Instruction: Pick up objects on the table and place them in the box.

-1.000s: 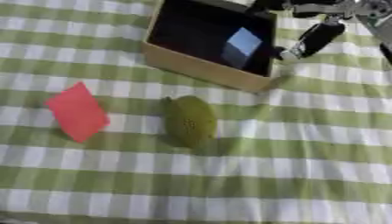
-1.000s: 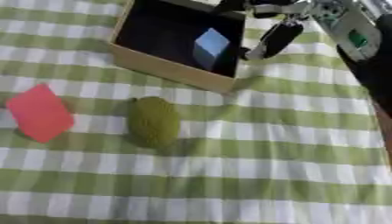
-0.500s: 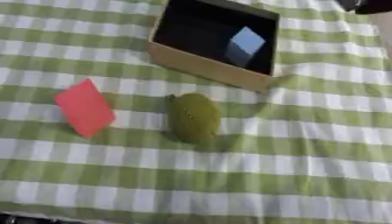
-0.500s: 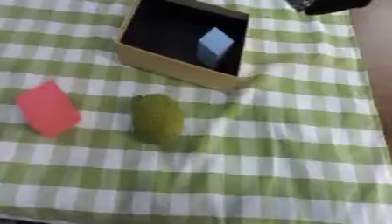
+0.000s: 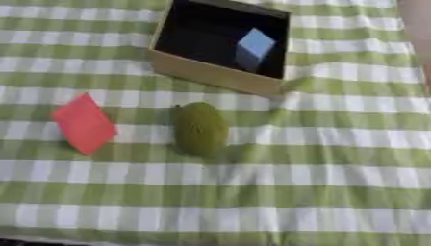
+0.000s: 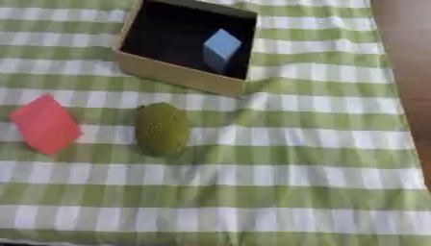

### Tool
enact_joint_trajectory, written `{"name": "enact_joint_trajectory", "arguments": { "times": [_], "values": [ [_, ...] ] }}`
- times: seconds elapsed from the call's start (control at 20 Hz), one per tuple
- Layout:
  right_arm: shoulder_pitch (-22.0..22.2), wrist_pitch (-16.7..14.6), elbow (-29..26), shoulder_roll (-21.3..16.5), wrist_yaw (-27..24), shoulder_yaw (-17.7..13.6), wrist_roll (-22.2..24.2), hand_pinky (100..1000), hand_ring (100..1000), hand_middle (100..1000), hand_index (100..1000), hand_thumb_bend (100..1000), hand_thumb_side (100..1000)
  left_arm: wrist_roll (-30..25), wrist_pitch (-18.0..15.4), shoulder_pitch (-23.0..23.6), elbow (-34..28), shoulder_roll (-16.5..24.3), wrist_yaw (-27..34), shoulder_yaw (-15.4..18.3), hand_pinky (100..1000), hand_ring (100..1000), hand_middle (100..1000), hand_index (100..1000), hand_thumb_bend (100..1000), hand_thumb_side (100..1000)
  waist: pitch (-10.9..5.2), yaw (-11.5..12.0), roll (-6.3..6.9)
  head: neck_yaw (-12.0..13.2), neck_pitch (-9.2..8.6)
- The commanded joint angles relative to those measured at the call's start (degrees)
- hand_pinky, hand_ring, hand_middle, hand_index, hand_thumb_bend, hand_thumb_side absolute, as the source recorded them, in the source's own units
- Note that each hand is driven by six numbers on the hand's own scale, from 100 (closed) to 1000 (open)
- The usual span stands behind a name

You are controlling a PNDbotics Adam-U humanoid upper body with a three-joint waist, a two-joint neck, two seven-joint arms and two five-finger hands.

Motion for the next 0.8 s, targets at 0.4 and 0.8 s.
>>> {"name": "enact_joint_trajectory", "arguments": {
  "times": [0.4, 0.8],
  "values": [
    [3.00, 1.39, -0.88, -2.01, 1.41, -2.43, -5.40, 885, 897, 664, 872, 100, 100, -23.41, -7.60, -2.48, 2.59, 13.37, -6.08, -1.46, 921, 875, 830, 925, 599, 360, -2.87, 0.53, 2.18, -0.94, 0.93],
    [3.57, 2.21, -0.88, -1.95, 1.28, -2.34, -5.66, 883, 895, 654, 865, 100, 100, -32.31, -14.11, -3.17, 3.31, 17.31, -12.92, -6.11, 944, 890, 854, 919, 800, 244, -3.10, 1.10, 3.08, -1.35, 1.29]
  ]
}}
